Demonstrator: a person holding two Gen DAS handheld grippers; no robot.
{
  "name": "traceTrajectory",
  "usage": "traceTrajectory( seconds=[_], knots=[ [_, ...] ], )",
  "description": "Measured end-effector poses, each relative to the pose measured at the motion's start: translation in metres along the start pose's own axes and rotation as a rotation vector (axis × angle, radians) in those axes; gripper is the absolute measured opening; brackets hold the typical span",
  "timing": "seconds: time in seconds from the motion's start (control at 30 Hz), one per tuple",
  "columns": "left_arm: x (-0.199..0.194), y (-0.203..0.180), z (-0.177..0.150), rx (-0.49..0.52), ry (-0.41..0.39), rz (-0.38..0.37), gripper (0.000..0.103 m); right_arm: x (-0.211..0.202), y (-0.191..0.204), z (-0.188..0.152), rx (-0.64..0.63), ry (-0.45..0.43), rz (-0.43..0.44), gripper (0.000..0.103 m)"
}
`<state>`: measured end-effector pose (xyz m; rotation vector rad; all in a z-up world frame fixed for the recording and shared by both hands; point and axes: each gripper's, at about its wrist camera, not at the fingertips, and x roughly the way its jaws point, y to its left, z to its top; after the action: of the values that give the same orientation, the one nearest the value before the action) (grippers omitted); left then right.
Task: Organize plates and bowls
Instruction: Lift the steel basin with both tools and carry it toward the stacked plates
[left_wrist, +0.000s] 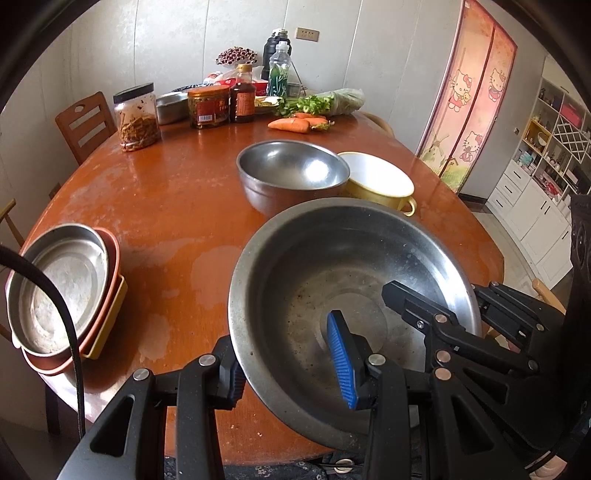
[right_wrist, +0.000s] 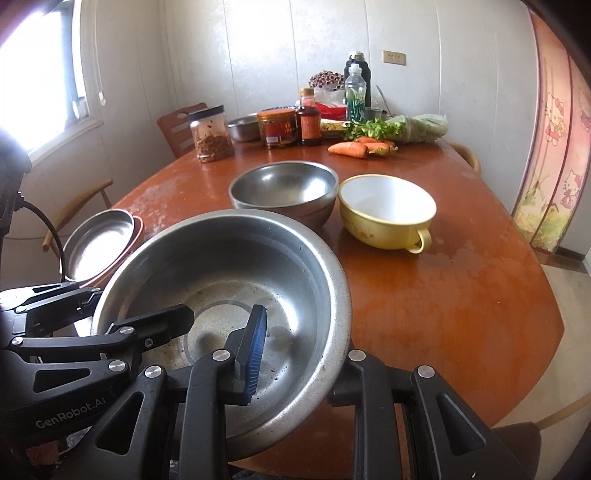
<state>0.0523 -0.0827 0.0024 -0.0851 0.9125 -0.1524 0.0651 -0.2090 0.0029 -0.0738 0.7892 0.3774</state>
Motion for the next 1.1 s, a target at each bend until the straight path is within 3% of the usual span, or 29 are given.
traceTrajectory(
  seconds=[0.5, 1.1],
  knots=[
    [0.023, 0.013, -0.008, -0.031, 0.054, 0.034, 0.040, 0.023, 0.006, -0.009, 0.006, 0.039, 0.033, 0.029],
    [0.026, 0.024, -0.010, -0.057, 0.053, 0.037, 0.040, 0.033, 0.007, -0.015, 0.021, 0.062, 0.079, 0.034]
  ],
)
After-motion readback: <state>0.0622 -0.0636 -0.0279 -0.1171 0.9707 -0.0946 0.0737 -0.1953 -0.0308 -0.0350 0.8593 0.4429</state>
